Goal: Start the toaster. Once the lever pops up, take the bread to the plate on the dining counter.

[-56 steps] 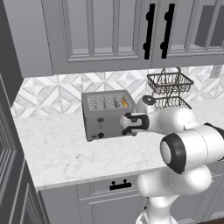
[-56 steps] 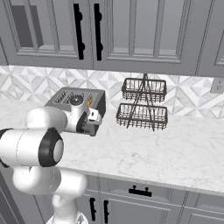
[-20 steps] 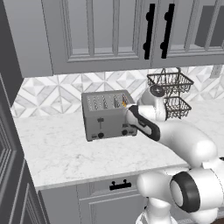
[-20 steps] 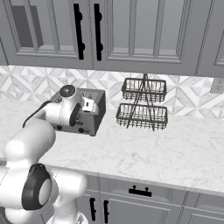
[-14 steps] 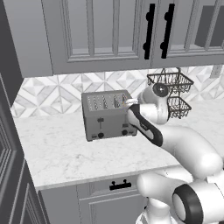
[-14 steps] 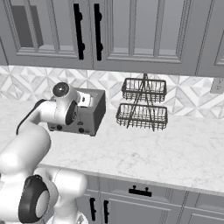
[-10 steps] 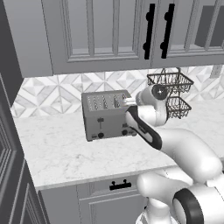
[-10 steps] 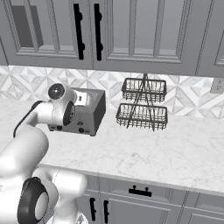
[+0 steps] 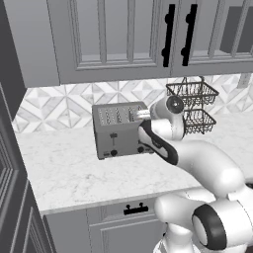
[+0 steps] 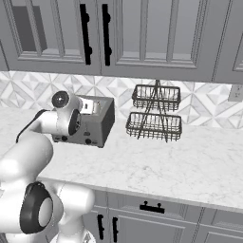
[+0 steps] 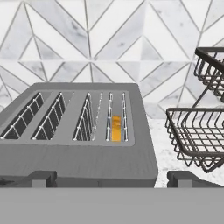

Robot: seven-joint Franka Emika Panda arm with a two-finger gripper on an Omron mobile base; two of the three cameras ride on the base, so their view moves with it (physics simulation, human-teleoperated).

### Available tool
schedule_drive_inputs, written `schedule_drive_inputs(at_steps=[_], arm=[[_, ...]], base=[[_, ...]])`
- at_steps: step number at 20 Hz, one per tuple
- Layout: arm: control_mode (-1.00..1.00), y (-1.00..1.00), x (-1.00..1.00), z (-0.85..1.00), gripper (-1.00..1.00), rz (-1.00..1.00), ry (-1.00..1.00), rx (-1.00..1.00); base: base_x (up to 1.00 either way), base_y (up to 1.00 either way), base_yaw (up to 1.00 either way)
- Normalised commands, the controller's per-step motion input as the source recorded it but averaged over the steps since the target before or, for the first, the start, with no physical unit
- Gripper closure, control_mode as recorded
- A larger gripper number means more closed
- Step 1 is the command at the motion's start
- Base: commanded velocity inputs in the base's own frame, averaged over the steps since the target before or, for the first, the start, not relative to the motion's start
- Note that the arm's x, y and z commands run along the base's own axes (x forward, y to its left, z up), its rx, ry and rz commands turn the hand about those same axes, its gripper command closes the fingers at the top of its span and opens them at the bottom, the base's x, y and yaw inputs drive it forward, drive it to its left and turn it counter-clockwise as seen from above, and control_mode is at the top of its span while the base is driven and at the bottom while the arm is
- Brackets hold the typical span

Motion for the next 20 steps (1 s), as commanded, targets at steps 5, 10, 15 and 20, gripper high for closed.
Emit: schedule_drive_inputs(at_steps=[5, 10, 15, 20], arm=[[-1.00, -0.12, 0.15, 0.00, -1.00, -0.06, 0.04, 0.00], [-1.00, -0.04, 0.19, -0.12, -1.00, -0.03, 0.04, 0.00], [-1.00, 0.00, 0.15, -0.19, -1.00, 0.00, 0.05, 0.00], [-1.00, 0.00, 0.09, -0.21, -1.00, 0.00, 0.07, 0.00]], base=[[0.00, 0.00, 0.00], [0.00, 0.00, 0.00], [0.00, 0.00, 0.00], [0.00, 0.00, 0.00]])
